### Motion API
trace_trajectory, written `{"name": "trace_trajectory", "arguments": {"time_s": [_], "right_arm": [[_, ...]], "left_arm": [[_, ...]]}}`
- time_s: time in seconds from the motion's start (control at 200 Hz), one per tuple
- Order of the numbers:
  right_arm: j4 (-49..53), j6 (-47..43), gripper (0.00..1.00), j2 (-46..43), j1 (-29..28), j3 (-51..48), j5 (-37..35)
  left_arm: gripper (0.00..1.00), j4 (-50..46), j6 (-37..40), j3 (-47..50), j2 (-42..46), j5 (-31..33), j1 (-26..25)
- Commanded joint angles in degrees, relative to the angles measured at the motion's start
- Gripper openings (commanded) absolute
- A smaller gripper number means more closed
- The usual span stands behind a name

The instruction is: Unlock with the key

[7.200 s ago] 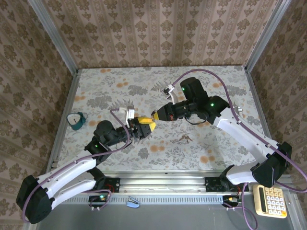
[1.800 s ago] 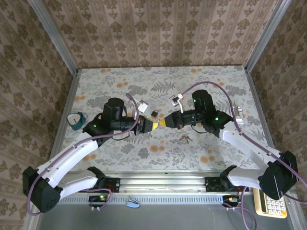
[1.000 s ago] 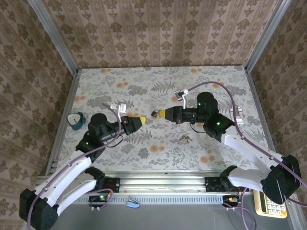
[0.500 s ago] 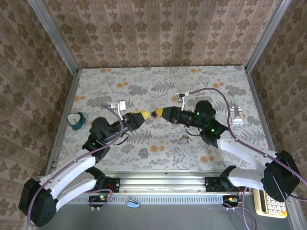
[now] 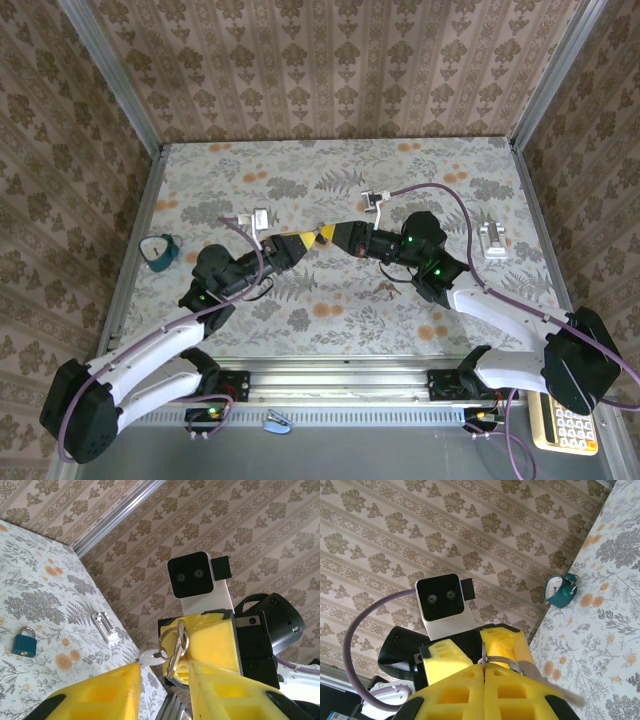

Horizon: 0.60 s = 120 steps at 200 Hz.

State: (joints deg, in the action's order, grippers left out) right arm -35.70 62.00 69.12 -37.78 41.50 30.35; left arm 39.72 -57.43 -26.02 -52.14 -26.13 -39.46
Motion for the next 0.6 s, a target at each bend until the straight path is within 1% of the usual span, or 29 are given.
{"name": "trace_trajectory", "arguments": {"time_s": [0.0, 0.055, 0.33, 0.39, 0.48, 0.56, 0.595], "right_arm": [[-2.26, 0.50, 0.00, 0.31, -0.43, -0.79, 0.24], [-2.27, 0.58, 0.00, 0.23, -0.45, -0.89, 0.28], [-1.30, 0.19, 0.00, 0.82, -0.45, -0.53, 1.17], [-1.25, 0.22, 0.00, 1.00, -0.45, -0.54, 1.12], [-1.30, 0.29, 0.00, 1.32, -0.45, -0.45, 1.34], [-1.74, 0.51, 0.00, 1.46, -0.41, -0.52, 1.40], [-1.64, 0.42, 0.00, 1.34, -0.45, -0.46, 1.37]], "left_arm": [[0.36, 3.03, -0.14, -1.77, 0.19, -0.60, -0.40], [0.38, 3.37, -0.14, -1.58, 0.37, -0.41, -0.36], [0.39, 5.61, -0.45, -1.09, 0.72, -0.21, -0.36], [0.33, 5.80, -0.58, -1.13, 0.62, -0.39, -0.38], [0.28, 5.93, -0.60, -1.14, 0.48, -0.50, -0.36], [0.20, 6.18, -0.58, -1.14, 0.37, -0.75, -0.35], [0.14, 6.23, -0.58, -1.10, 0.40, -0.81, -0.35]]}}
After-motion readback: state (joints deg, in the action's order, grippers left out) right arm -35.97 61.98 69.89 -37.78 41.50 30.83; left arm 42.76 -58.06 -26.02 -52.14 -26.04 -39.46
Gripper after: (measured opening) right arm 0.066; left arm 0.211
